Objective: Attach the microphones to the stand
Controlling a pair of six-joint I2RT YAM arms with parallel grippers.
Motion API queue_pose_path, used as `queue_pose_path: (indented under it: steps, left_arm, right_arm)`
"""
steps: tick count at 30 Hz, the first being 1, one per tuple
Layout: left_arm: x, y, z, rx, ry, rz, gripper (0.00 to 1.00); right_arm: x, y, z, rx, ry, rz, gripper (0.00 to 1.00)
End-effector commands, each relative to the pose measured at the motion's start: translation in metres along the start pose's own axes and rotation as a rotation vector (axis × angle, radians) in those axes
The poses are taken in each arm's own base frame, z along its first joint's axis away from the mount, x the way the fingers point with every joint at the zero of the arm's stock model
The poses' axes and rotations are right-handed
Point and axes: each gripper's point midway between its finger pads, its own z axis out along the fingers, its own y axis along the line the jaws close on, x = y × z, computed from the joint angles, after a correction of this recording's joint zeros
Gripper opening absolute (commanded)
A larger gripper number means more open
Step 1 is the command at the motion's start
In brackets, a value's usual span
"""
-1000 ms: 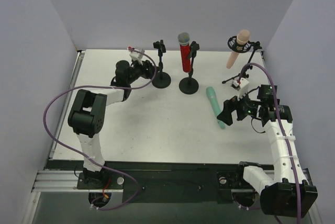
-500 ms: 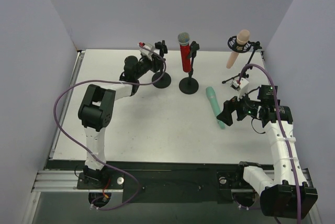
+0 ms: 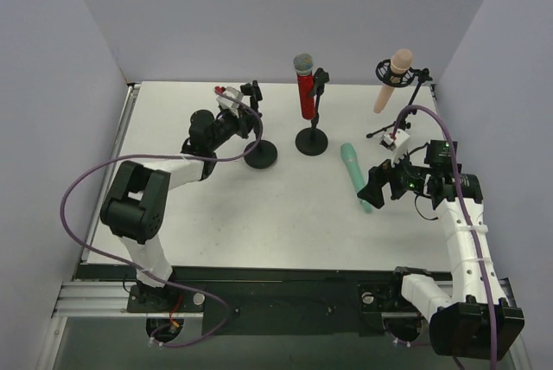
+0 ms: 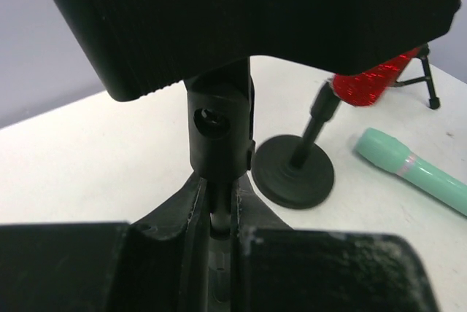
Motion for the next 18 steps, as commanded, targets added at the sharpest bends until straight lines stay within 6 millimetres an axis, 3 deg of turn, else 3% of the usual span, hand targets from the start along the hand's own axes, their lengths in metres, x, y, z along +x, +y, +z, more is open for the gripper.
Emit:
queue_pose_path:
  steps: [1, 6, 13, 18]
  left_arm:
    - [-0.071, -0.04, -0.033, -0.025, -0.101, -0.001, 0.0]
    - [-0.052, -0.087, -0.08, -0.062, -0.033, -0.041, 0.0]
    - [-0.039, -0.101, -0.121, -0.171, -0.057, -0.03, 0.0]
    - [-0.031, -0.122, -0.138, -0.162, -0.07, 0.023, 0.0]
  right_arm:
    - [-0.002, 0.007, 0.002, -0.051, -0.007, -0.014, 0.92]
    - [0.002, 0.009, 0.003, -0.071, 0.006, -0.007, 0.92]
    - [0.005, 0.01, 0.006, -0.092, 0.018, -0.004, 0.92]
    - [0.009, 0.011, 0.007, -0.105, 0.029, -0.001, 0.92]
